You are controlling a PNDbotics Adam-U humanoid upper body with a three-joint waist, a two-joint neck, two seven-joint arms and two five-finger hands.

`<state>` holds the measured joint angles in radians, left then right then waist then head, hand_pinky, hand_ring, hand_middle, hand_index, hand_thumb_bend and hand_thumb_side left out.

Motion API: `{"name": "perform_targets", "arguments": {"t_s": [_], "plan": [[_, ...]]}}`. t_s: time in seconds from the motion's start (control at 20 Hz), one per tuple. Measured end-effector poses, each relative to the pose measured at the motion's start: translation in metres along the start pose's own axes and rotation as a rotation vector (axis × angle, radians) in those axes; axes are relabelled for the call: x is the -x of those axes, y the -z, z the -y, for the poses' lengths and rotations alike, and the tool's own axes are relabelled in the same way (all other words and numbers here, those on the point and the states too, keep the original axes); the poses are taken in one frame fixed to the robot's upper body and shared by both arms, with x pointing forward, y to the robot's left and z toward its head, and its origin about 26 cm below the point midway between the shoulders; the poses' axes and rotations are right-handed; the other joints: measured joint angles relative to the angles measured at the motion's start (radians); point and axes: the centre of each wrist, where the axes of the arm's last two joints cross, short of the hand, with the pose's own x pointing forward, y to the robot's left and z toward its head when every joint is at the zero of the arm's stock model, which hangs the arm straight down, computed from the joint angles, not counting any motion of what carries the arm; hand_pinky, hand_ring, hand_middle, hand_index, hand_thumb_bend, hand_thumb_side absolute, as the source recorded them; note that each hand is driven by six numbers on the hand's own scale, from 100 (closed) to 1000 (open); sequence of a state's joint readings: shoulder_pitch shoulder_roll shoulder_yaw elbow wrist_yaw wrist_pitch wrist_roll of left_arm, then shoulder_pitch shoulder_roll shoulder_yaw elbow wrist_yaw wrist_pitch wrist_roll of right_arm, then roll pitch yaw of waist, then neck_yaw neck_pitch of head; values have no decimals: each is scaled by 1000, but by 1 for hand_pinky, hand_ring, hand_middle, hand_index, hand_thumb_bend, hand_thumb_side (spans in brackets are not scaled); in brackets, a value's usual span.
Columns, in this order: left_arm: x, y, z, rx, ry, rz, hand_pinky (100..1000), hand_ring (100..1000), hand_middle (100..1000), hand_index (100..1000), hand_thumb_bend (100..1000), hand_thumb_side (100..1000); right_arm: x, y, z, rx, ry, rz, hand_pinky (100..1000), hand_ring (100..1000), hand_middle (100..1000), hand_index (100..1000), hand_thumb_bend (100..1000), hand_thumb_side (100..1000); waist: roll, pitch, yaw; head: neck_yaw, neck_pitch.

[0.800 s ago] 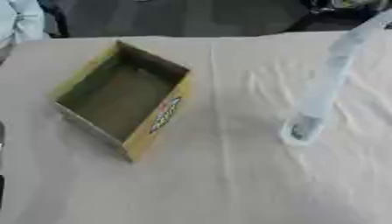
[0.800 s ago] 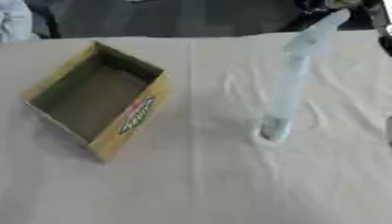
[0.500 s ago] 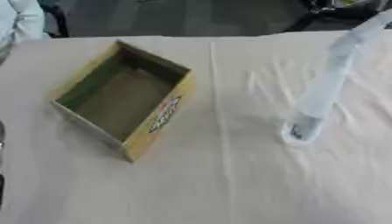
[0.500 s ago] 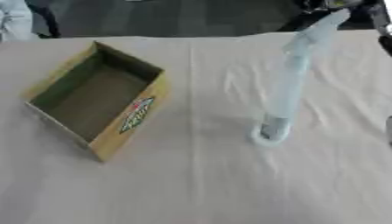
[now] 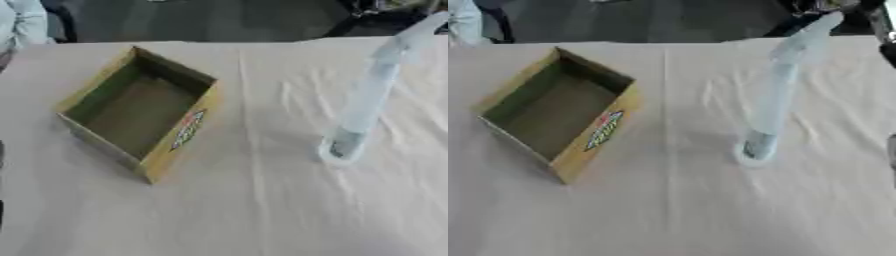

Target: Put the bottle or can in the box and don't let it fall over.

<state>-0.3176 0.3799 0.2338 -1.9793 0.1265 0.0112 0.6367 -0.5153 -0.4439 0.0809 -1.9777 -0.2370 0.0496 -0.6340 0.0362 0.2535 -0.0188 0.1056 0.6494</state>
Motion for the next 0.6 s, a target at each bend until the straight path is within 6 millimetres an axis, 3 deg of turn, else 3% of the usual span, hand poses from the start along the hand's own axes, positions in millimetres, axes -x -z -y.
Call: {"name": "perform_targets", "arguments": {"t_s": [0.2, 0.4, 0.6], "plan": [[5, -6, -8, 5, 38, -20, 942, 870, 999, 858, 176, 842, 5, -6, 6, -18, -10, -67, 948, 595, 799, 883, 707, 154, -9, -38, -7, 9, 23], [9, -10, -14, 6, 64, -36, 943, 871, 1000, 858, 176, 844, 10, -13, 8, -30, 4, -133, 920, 556, 779, 920, 713, 139, -16, -50, -10, 16, 35], [10, -11, -16, 6, 71, -42, 944, 872, 1000, 858, 178, 846, 16, -22, 7, -28, 81, -228, 695, 377, 642, 1000, 713, 135, -18, -53, -11, 17, 35]]}}
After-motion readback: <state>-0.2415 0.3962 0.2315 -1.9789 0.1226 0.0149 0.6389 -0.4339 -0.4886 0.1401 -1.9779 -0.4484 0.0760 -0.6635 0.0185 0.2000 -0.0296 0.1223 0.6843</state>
